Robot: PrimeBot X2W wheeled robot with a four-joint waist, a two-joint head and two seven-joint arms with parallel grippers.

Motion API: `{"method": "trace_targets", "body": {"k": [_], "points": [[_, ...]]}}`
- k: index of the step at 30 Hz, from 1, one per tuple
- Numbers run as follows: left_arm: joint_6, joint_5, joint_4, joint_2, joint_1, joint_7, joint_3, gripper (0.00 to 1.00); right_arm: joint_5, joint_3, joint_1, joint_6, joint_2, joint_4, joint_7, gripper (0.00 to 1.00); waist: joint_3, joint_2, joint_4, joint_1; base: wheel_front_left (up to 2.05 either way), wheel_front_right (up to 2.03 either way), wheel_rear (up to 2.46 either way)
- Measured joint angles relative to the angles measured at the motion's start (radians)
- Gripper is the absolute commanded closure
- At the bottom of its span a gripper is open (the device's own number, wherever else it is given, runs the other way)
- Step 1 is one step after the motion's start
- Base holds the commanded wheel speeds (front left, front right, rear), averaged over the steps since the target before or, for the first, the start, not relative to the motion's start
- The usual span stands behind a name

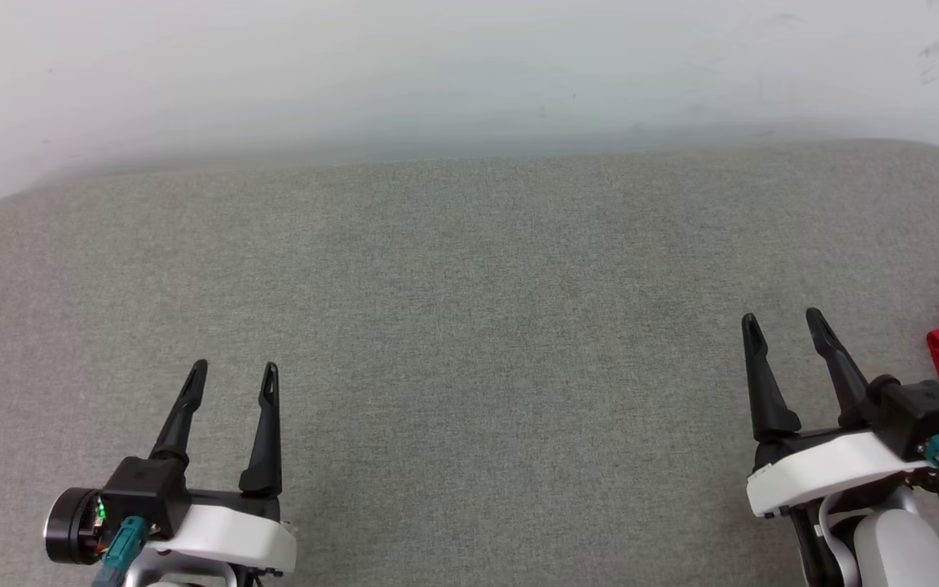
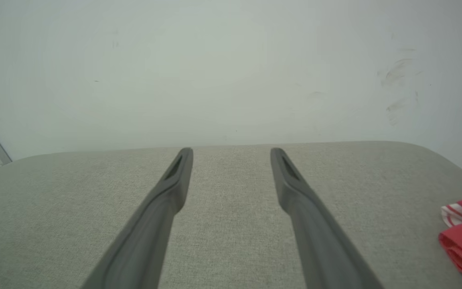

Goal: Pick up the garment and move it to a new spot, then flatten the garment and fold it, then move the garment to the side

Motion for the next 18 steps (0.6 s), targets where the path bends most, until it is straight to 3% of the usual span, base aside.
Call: {"method": "trace_targets", "body": {"k": [18], "points": [[-0.034,0.001,-0.005,-0.022,-0.008,0.000,0.032,0.00,0.021,0.009,-0.023,0.000,0.003,0.010,0.001,0.00,0.012,0.0000,-0.002,0.0000,0.00,0.00,0.00]]}}
